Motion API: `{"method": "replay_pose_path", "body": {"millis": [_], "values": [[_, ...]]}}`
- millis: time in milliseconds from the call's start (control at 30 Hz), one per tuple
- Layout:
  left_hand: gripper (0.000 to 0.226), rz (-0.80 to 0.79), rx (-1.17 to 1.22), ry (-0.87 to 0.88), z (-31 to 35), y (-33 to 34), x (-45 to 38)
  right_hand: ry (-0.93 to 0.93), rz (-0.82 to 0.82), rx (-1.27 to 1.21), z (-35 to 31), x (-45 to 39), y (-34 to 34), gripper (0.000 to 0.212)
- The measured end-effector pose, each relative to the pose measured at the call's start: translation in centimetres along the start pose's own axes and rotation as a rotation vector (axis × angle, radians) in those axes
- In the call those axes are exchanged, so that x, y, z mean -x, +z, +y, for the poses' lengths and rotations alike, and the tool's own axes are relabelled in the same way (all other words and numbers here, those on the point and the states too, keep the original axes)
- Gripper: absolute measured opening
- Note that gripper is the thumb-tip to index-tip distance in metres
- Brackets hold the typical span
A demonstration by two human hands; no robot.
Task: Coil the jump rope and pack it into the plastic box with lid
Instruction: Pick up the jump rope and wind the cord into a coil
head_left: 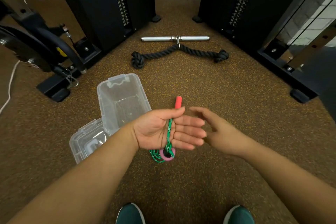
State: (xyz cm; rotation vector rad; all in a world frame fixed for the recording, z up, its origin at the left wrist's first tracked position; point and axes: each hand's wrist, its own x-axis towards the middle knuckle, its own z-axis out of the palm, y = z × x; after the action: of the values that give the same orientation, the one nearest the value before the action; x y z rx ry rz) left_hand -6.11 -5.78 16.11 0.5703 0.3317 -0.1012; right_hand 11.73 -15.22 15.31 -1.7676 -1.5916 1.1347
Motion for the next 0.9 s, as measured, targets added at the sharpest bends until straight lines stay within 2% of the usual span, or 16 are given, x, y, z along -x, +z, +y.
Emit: {"method": "replay_pose_path", "body": {"millis": [100, 233, 333, 433, 500, 567, 633, 700, 900], "values": [[0.046, -0.061, -0.051, -0.059, -0.3, 0.6, -0.1, -0.111, -0.003, -0.022, -0.7, -0.4, 0.4, 0.065], [0.045, -0.087, -0.116, -0.112, -0.3, 1.2, -0.1, -0.266, -0.080, -0.020, -0.8, -0.6, 1.8, 0.053], [0.048, -0.062, -0.154, -0.133, -0.1, 1.1, 0.2, -0.207, -0.106, -0.095, 0.1, -0.6, 1.6, 0.035], [0.050, 0.060, -0.162, -0.090, 0.5, 0.8, 0.6, -0.116, -0.056, -0.169, 0.6, -0.5, 1.1, 0.014], [0.049, 0.187, -0.113, 0.029, 1.3, 0.8, 0.9, -0.044, 0.013, -0.167, 1.1, -0.4, 1.1, 0.017], [0.053, 0.334, -0.032, 0.207, 2.1, 0.6, 1.0, 0.010, 0.018, -0.019, 1.3, 0.0, 1.3, 0.021], [0.057, 0.440, 0.042, 0.341, 2.7, 0.2, 0.9, -0.050, -0.018, 0.210, 0.9, 0.5, 1.9, 0.021], [0.057, 0.497, 0.088, 0.390, 2.8, -0.1, 0.6, -0.136, -0.045, 0.374, -0.2, 0.8, 2.8, 0.023], [0.064, 0.637, -0.020, 0.369, 2.1, -0.3, -0.3, -0.382, -0.029, 0.498, -2.7, 1.7, 3.6, 0.027]]}}
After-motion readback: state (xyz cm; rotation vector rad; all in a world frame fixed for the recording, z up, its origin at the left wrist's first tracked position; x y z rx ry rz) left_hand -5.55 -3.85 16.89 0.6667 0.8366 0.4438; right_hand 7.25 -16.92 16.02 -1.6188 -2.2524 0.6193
